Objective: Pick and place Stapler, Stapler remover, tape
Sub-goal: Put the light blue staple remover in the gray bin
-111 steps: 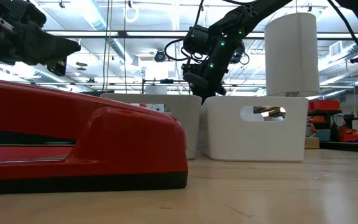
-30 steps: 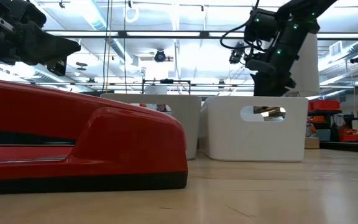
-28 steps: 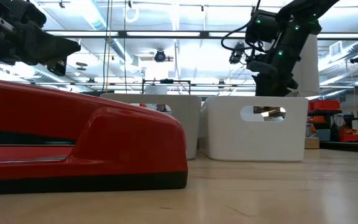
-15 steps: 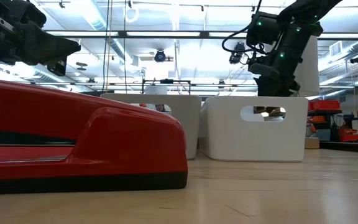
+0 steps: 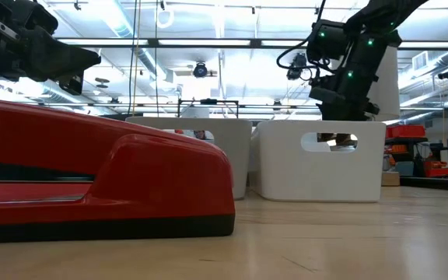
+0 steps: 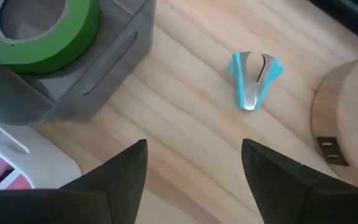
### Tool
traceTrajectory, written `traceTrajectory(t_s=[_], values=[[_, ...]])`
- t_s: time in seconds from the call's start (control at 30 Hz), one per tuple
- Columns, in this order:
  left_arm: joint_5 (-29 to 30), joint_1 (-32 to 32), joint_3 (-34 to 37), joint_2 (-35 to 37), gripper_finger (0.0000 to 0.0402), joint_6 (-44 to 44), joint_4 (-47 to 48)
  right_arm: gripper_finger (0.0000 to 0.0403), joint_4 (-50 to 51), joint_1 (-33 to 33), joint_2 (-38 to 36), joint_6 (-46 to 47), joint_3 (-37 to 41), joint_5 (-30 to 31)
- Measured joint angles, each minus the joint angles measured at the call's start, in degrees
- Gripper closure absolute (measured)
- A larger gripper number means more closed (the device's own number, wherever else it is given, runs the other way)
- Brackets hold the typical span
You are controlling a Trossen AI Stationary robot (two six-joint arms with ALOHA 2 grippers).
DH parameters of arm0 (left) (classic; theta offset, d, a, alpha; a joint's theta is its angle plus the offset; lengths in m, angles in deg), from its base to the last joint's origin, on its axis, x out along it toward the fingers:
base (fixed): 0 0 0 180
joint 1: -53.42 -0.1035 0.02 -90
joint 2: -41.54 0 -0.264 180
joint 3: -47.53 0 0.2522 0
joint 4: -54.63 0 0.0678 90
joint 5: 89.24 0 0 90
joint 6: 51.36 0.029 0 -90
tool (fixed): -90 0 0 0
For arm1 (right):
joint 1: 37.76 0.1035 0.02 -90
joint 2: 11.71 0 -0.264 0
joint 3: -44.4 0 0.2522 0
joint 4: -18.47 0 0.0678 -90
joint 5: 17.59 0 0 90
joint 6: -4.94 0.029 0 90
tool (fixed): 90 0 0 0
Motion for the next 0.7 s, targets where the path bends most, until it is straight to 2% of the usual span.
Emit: traceTrajectory(t_s=[0.3,0.43,0.7], values=[[-0.02,0.02,0.00,0.00,0.0374,0.01,0.00,0.0142,0.02,0.00,0.05,6.59,4.77,-1.35],[-0.02,0.02,0.00,-0.01,0.0374,0.00,0.00,0.0142,-0.12,0.00,0.05,6.69,5.62,-1.55],[-0.02,0.02,0.00,-0.01,0.0374,0.00,0.00,0.0142,-7.33,0.00,1.28,5.00,5.62,3.90]])
